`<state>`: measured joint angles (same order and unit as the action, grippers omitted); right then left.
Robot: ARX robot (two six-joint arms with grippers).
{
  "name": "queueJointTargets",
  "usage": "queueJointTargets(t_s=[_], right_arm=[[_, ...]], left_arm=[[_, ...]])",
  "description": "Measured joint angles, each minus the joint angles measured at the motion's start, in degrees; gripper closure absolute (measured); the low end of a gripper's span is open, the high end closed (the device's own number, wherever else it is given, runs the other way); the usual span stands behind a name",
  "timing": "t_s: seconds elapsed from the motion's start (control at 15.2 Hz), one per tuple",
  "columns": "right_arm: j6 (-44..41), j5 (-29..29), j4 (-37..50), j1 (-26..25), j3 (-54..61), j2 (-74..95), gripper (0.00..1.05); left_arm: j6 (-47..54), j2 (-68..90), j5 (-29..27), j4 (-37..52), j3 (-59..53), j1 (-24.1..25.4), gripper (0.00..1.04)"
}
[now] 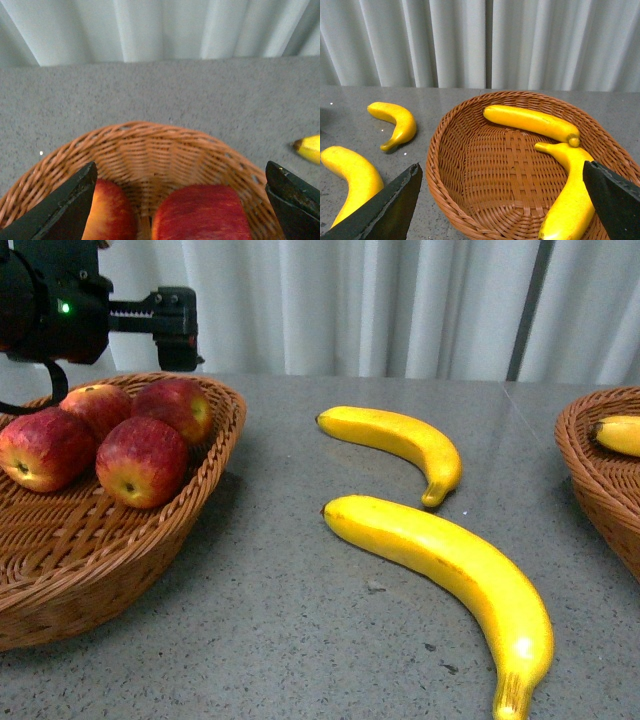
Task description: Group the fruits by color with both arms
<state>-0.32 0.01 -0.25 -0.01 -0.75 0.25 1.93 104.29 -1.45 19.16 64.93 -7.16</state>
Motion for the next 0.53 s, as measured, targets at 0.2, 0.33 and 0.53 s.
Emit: queueJointTargets(t_s=[0.2,0.33,0.53], right_arm=[[0.0,-0.02,0.04,0.0,0.0,0.0,0.07],[0.0,0.0,-0.02,0.0,0.0,0.0,0.07],[0.0,0.0,0.0,0.0,0.0,0.0,0.07]], left_arm=[[-0.72,-48.96,-9.31,12.57,-39.89,-2.64,0.53],[-1.51,-52.48,-6.6,13.51,-46.18,-1.03,0.78],[-1.77,-58.9,-4.48,13.97,-52.54,1.77,1.03]])
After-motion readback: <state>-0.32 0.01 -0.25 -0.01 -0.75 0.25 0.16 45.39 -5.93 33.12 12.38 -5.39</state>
